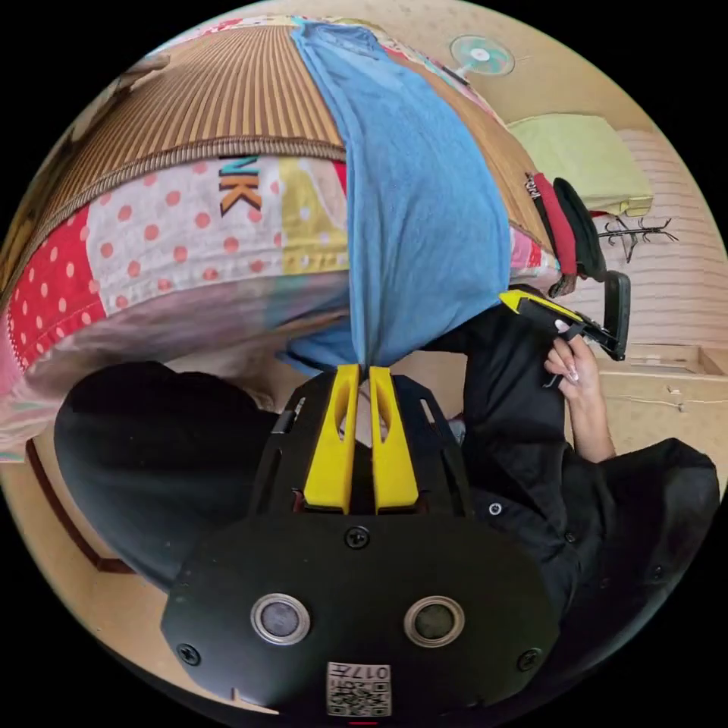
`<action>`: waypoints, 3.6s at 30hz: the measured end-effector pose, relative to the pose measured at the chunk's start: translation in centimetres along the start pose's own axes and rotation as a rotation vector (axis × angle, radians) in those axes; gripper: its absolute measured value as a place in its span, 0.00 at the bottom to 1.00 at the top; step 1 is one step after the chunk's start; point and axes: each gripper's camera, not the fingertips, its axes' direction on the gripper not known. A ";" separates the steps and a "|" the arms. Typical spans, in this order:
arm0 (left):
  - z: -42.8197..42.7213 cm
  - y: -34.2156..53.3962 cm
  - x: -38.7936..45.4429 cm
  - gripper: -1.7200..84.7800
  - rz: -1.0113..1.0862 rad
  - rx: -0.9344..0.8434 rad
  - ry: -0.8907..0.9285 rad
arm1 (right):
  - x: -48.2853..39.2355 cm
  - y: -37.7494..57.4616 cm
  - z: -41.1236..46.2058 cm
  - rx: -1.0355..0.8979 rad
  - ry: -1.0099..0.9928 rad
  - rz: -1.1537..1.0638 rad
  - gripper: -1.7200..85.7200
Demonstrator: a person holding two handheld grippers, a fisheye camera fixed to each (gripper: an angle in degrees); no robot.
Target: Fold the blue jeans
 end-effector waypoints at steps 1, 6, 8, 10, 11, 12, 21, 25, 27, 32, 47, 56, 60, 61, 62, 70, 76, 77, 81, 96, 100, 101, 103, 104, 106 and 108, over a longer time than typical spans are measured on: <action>0.1 0.2 0.0 0.08 -0.003 -0.003 -0.006 | 0.2 0.1 -0.5 0.007 0.003 0.004 0.04; -4.5 2.4 -0.9 0.14 -0.021 0.347 0.172 | 1.7 -1.0 -6.0 0.197 -0.103 -0.010 0.07; -6.0 1.8 -0.8 0.14 0.012 0.434 0.184 | 2.2 -2.6 -7.0 0.210 -0.132 0.010 0.09; -6.9 0.2 -0.3 0.15 0.033 0.445 0.140 | 2.2 -4.3 -7.6 0.208 -0.131 0.017 0.10; -7.1 -1.0 0.0 0.16 0.045 0.448 0.111 | 2.0 -5.3 -7.8 0.209 -0.118 0.019 0.10; -7.1 -2.1 0.2 0.16 0.056 0.459 0.092 | 1.8 -6.1 -7.9 0.217 -0.108 0.022 0.11; -4.4 -0.9 0.0 0.16 -0.041 0.518 0.276 | 3.3 -6.0 -7.8 0.242 -0.319 0.060 0.15; -4.2 -0.3 0.4 0.16 -0.036 0.529 0.278 | 4.0 -6.3 -8.0 0.237 -0.428 0.045 0.14; -4.2 -0.8 0.7 0.16 -0.030 0.500 0.319 | 3.9 -7.3 -7.4 0.203 -0.467 0.023 0.14; -4.1 -0.3 1.4 0.09 -0.016 0.466 0.271 | 3.4 -6.6 -7.3 0.175 -0.394 0.007 0.07; -22.6 24.3 18.4 0.02 0.605 1.020 0.578 | -12.1 10.9 -31.3 0.614 -0.721 -0.700 0.05; -36.3 33.2 29.9 0.02 0.881 1.188 0.774 | -25.5 20.4 -41.8 0.817 -0.581 -0.933 0.04; -35.5 34.3 32.1 0.02 0.721 1.230 0.530 | -26.9 16.7 -39.3 0.775 -0.350 -0.791 0.04; -35.3 33.6 32.2 0.02 0.693 1.234 0.490 | -26.8 15.5 -38.8 0.773 -0.328 -0.769 0.04; -35.0 31.8 32.1 0.02 0.642 1.236 0.443 | -26.5 12.6 -37.8 0.756 -0.281 -0.725 0.04; -35.7 7.8 33.2 0.02 0.482 1.042 0.194 | -25.3 -8.6 -31.4 0.740 0.208 -0.454 0.04; -27.5 -0.2 29.4 0.02 0.425 0.999 0.079 | -18.3 -8.7 -22.5 0.781 0.017 -0.345 0.04; -24.5 -0.4 27.6 0.02 0.409 0.965 0.101 | -16.2 -7.2 -19.7 0.754 -0.026 -0.334 0.04; -12.2 2.7 21.8 0.02 0.380 0.793 0.265 | -9.0 0.3 -9.8 0.563 -0.187 -0.308 0.05; 2.9 4.1 15.4 0.16 0.169 0.418 0.274 | -5.0 4.2 -1.4 0.279 0.076 -0.081 0.14; -2.1 -0.2 15.1 0.18 0.152 0.587 0.187 | -5.0 -0.8 -4.9 0.403 0.011 -0.135 0.17; -3.5 -2.6 15.2 0.18 0.160 0.622 0.168 | -4.5 -3.3 -5.3 0.404 0.008 -0.139 0.19; -4.6 -6.8 15.2 0.20 0.165 0.623 0.141 | -2.9 -7.2 -5.0 0.395 0.015 -0.094 0.22; -4.6 -9.9 14.9 0.21 0.139 0.588 0.124 | -1.4 -9.5 -4.1 0.371 -0.002 -0.064 0.23; -3.6 -13.9 13.9 0.23 0.066 0.515 0.097 | 0.9 -12.0 -2.0 0.304 -0.068 -0.015 0.23; -1.9 -15.9 13.6 0.21 0.024 0.499 0.066 | 1.9 -12.0 0.1 0.315 -0.177 -0.026 0.21</action>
